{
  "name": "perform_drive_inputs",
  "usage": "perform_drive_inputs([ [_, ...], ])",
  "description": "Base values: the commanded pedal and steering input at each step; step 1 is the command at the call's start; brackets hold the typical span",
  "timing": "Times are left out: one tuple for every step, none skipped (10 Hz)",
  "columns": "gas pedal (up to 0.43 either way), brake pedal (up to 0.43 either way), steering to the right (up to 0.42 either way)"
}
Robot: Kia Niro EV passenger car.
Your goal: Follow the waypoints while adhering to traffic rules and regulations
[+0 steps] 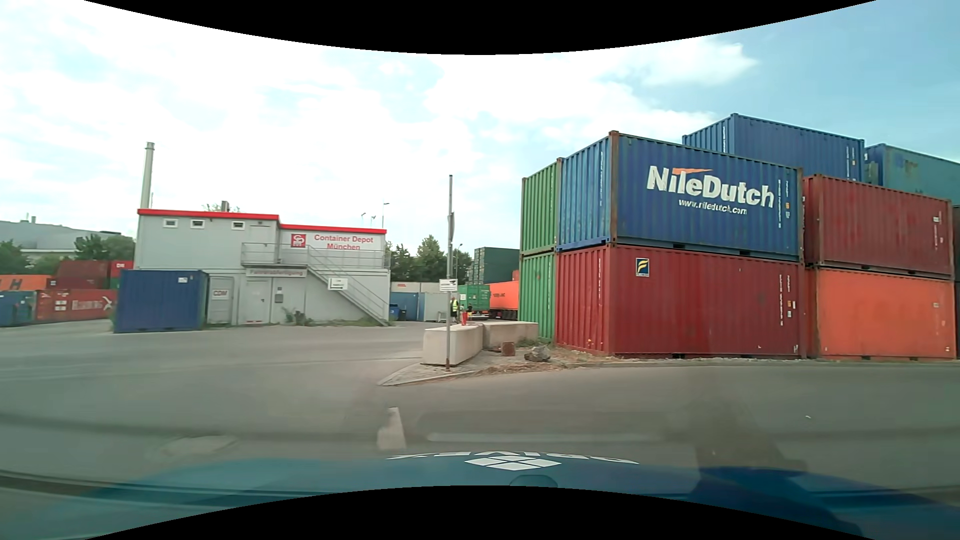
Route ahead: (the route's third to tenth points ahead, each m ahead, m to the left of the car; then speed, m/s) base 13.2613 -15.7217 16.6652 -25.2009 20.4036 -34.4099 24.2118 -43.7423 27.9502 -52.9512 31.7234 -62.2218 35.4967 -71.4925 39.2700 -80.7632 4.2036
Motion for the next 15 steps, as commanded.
perform_drive_inputs([
  [0.157,0.000,0.472],
  [0.157,0.000,0.495],
  [0.169,0.000,0.524],
  [0.189,0.000,0.545],
  [0.197,0.000,0.555],
  [0.197,0.000,0.562],
  [0.197,0.000,0.565],
  [0.197,0.000,0.565],
  [0.197,0.000,0.566],
  [0.197,0.000,0.567],
  [0.197,0.000,0.565],
  [0.197,0.000,0.551],
  [0.197,0.000,0.532],
  [0.197,0.000,0.512],
  [0.197,0.000,0.493],
])
